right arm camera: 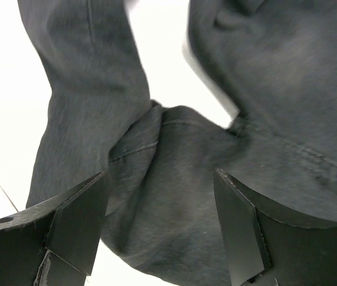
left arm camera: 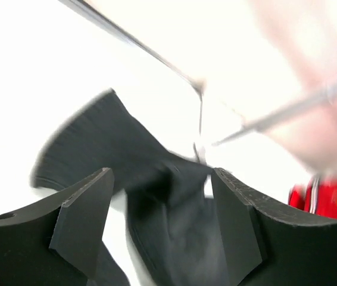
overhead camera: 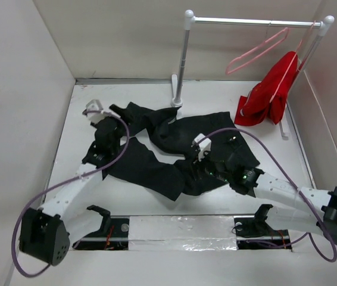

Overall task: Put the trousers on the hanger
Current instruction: Flatten out the trousers at the center of the board.

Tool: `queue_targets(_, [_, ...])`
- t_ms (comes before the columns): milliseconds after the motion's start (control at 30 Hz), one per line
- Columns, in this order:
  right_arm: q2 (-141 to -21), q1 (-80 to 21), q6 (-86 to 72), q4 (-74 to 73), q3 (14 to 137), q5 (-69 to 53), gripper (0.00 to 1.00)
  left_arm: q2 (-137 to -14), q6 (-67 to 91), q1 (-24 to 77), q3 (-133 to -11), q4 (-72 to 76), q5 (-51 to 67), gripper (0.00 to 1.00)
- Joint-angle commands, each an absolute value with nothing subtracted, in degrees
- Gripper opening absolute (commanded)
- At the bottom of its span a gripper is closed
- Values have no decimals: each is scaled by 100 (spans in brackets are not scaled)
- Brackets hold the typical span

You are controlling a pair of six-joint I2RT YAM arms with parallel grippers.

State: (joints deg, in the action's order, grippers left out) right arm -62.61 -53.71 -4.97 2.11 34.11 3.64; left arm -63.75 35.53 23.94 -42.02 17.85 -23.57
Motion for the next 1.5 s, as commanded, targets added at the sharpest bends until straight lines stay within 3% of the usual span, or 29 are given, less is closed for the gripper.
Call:
queue_targets(0, [-5951,-5238,-545,413,3428,193,59,-6240,4358,1865,-3308,2013,-2463,64])
queue_targets(100, [-5784,-5238,-554,439,3393,211,3,-6554,4771,987,-2788,2433,-1304,65])
queue_targets(133, [-5757,-5238,-571,431,3393,228,0,-6722,4868,810,-2725,2748,-718,65])
queue_targets(200, [-5722,-5238,-606,404,3384,246,0,-7151,4957,642,-2803,2900,-510,65])
queue_targets(267, [-5713,-5238,-606,361,3375,246,8,-7356,4957,642,-2918,2970,-352,66])
queue_targets(300, [-5695,-5238,-606,317,3384,272,19,-7504,5001,642,-2944,3032,-273,66])
queue_targets(400, [-5529,-5186,-668,255,3297,430,41,-7751,5282,642,-2979,3138,-88,66])
queue_targets(700, [-5265,-5133,-703,158,3270,510,45,-8813,5502,580,-3348,3348,-246,64])
queue_targets(867, [-5010,-4826,-835,87,3261,870,45,-9167,5783,580,-3445,3726,-228,54])
queue_targets(967, [-5018,-4299,-975,307,3182,940,38,-9150,5897,580,-3393,4077,-316,39])
queue_targets(1000, [-5071,-4133,-1063,308,3190,984,15,-9123,5915,580,-3393,4122,-343,37])
queue_targets(1033, [-5211,-3705,-1272,299,3225,993,0,-9106,5924,580,-3436,4157,-404,28])
queue_targets(1100, [-5317,-3219,-1397,193,3331,757,0,-9071,5880,580,-3498,4157,-457,16])
queue_targets(1133, [-5326,-2764,-1476,219,3348,721,0,-9044,5862,580,-3559,4166,-457,2])
queue_targets(1233, [-5361,-2042,-1730,588,3209,870,0,-8746,5818,580,-3490,4305,-527,0])
queue_targets(1267, [-5518,-1474,-1792,780,3173,809,6,-8597,5810,632,-3420,4428,-667,0])
queue_targets(1300, [-5650,-1189,-1863,930,3121,661,30,-8291,5792,685,-3341,4525,-798,0])
queue_targets(1367, [-5992,-496,-1995,1203,3076,301,53,-7973,5713,808,-3313,4395,-1184,0])
queue_targets(1400, [-6377,-362,-2047,1265,3102,125,73,-7728,5635,896,-3357,4281,-1265,0])
queue_targets(1467, [-6801,-194,-2153,1501,3225,44,82,-7498,5590,896,-3393,4114,-1406,0])
